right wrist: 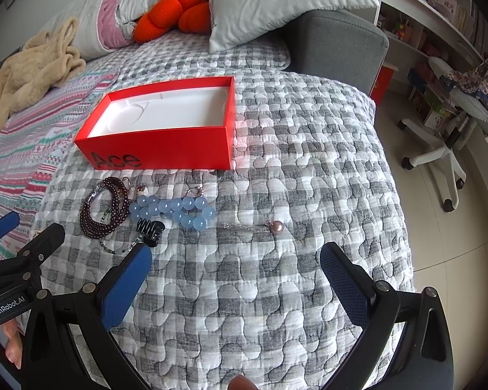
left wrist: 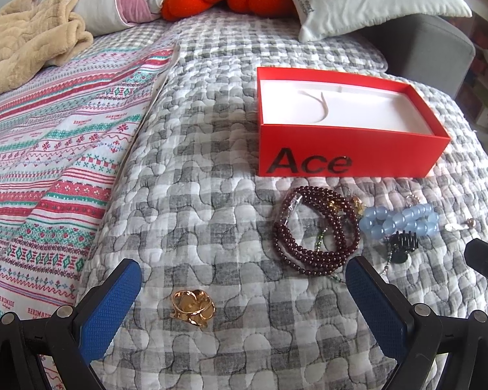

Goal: Organize jewelry

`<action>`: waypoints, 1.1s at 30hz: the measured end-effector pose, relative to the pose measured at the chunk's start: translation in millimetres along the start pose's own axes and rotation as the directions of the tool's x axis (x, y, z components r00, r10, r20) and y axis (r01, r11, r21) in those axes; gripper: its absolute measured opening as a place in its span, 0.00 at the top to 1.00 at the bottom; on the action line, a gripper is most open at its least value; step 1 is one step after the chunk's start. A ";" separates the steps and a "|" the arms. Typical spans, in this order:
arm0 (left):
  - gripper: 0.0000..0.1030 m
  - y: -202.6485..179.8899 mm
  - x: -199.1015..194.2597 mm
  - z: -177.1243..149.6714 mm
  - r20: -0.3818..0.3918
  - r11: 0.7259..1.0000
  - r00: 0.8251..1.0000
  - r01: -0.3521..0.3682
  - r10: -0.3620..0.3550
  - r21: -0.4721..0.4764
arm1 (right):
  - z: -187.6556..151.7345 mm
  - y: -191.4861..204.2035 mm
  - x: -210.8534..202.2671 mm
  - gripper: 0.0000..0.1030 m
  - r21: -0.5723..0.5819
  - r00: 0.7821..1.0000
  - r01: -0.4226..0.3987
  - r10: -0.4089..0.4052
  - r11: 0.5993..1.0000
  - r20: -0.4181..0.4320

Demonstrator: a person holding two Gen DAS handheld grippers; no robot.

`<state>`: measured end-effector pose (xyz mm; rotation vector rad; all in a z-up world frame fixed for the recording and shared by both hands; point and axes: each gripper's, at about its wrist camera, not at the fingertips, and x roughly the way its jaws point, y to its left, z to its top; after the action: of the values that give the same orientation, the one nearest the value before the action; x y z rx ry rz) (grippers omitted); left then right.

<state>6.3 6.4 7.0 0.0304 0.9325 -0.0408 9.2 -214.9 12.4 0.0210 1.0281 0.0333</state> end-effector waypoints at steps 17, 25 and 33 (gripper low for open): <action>0.00 4.1 12.2 11.7 -0.030 1.000 0.999 0.020 -0.020 0.023 | 14.1 2.2 -0.8 0.00 -0.050 0.999 0.029 -0.027 0.998 0.042; 0.10 20.0 40.8 36.1 -0.131 0.983 0.974 0.185 -0.184 0.001 | 31.8 -6.0 13.4 0.00 -0.037 0.997 -0.058 0.057 0.998 -0.044; 0.46 17.4 68.8 49.7 -0.185 0.946 0.928 0.319 -0.325 -0.059 | 47.4 -10.5 29.3 0.13 -0.013 0.988 -0.116 0.114 0.993 -0.102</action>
<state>88.0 20.1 -18.5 -0.1479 1.1243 -0.3355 65.1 -224.4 11.5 0.0621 1.1266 0.1499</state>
